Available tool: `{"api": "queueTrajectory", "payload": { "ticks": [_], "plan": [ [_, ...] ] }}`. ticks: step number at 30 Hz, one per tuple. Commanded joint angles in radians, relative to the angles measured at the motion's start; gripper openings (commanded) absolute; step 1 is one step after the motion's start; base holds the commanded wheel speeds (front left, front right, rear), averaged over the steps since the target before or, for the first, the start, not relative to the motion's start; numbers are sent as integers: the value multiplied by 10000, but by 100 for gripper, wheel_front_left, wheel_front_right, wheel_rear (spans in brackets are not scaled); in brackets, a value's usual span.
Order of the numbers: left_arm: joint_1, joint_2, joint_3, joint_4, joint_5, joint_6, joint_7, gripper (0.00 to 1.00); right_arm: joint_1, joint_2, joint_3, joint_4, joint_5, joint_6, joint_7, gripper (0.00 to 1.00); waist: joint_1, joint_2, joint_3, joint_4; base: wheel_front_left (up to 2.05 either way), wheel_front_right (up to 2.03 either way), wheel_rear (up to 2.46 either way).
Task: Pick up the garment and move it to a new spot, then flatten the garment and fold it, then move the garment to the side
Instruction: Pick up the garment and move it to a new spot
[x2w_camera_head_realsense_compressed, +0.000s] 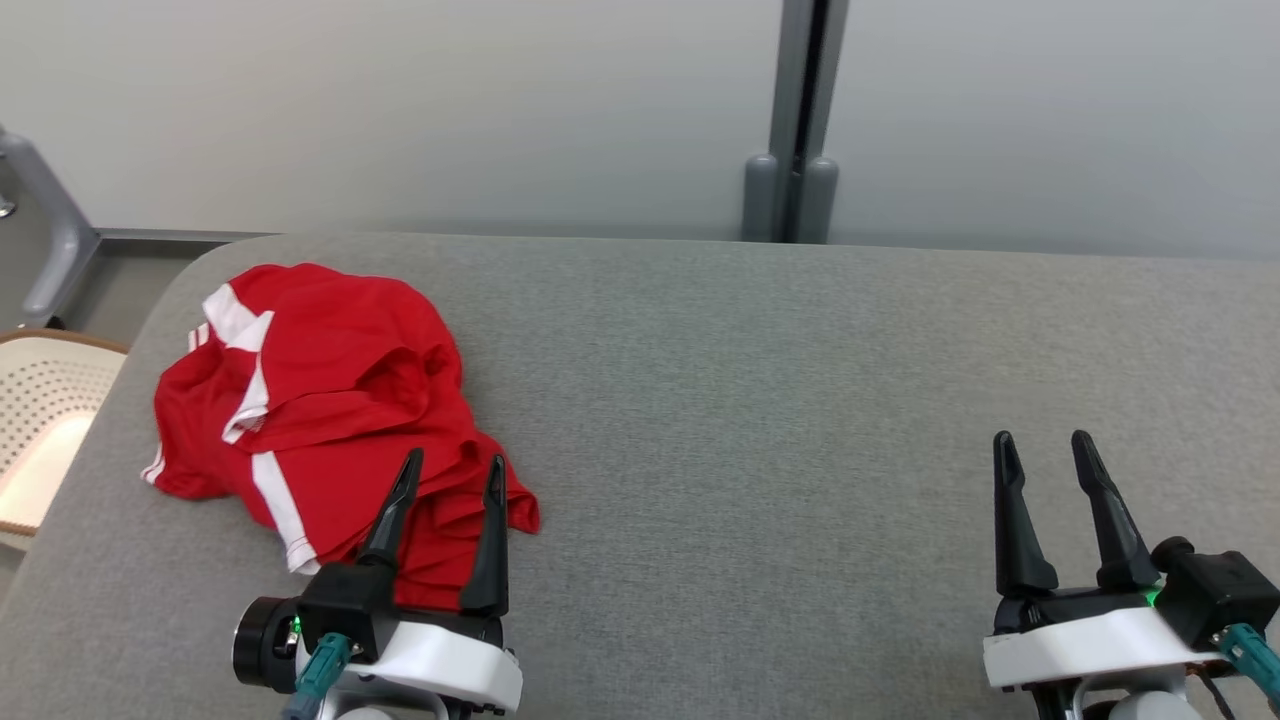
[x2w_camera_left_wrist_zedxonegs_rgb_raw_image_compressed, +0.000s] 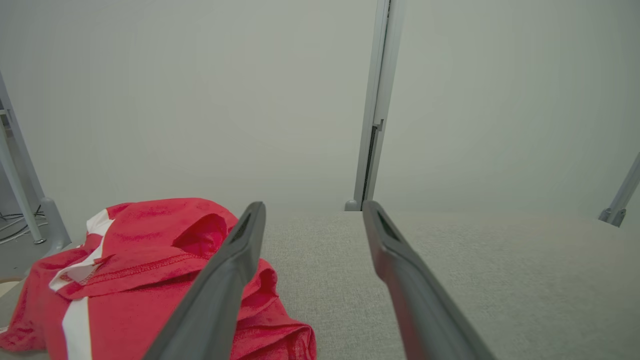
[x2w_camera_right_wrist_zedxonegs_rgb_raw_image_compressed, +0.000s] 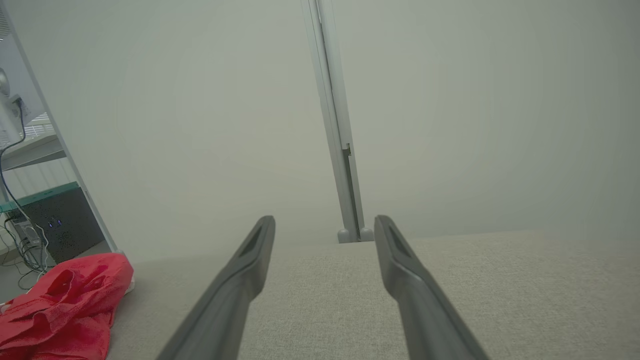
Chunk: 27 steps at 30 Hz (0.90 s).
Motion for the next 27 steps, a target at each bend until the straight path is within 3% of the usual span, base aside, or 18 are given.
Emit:
{"api": "queueTrajectory", "payload": {
  "ticks": [1, 15, 27],
  "plan": [
    [67, 44, 40, -8, -25, 32, -21, 100, 125, -9, 53, -10, -8, 29, -18, 100, 0, 0, -84, 541, 0, 0, 0],
    [455, 44, 298, -188, 44, 97, -19, 100, 217, -13, 770, 164, -43, 30, -18, 100, 0, 0, -315, 3303, 0, 0, 0],
    [763, 40, 804, -667, -70, 421, -16, 100, -519, -19, 1892, 680, 99, 30, -18, 100, 0, 0, 4, 3694, 0, 0, 0]
  ]
}}
